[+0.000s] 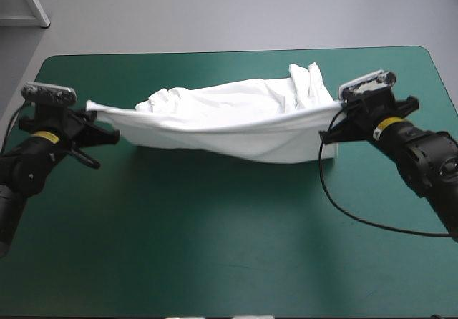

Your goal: Fold the cloth

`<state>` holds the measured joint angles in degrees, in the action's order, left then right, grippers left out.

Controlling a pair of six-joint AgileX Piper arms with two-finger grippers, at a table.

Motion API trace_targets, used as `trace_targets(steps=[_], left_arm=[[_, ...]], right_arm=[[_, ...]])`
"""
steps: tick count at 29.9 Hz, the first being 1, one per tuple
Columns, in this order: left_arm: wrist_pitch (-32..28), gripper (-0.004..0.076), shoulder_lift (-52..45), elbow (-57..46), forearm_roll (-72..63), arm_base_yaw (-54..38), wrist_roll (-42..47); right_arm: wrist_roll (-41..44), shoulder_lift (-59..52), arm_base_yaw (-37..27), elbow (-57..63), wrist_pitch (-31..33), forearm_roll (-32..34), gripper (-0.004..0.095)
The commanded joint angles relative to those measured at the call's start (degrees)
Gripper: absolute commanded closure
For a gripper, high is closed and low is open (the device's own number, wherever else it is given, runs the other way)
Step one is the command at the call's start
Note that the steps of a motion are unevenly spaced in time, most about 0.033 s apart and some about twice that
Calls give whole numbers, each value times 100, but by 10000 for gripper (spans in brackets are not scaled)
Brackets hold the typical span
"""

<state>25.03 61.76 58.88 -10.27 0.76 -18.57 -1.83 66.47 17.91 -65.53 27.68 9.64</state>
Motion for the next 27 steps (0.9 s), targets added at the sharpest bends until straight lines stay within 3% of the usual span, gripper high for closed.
trace_targets(steps=[1,11,21,27], left_arm=[[-1018,705,151,1028,-46,10,-45],[-1521,705,1174,3349,-24,10,-518],[-1395,705,2017,5936,-24,10,-642],[-1107,705,2319,7134,-24,10,-693]], right_arm=[[53,199,-9,-1039,-776,602,925],[55,1305,-603,-3607,-1339,624,925],[-19,1940,-698,-5927,-1735,642,925],[-181,2040,-698,-6735,-1838,642,926]])
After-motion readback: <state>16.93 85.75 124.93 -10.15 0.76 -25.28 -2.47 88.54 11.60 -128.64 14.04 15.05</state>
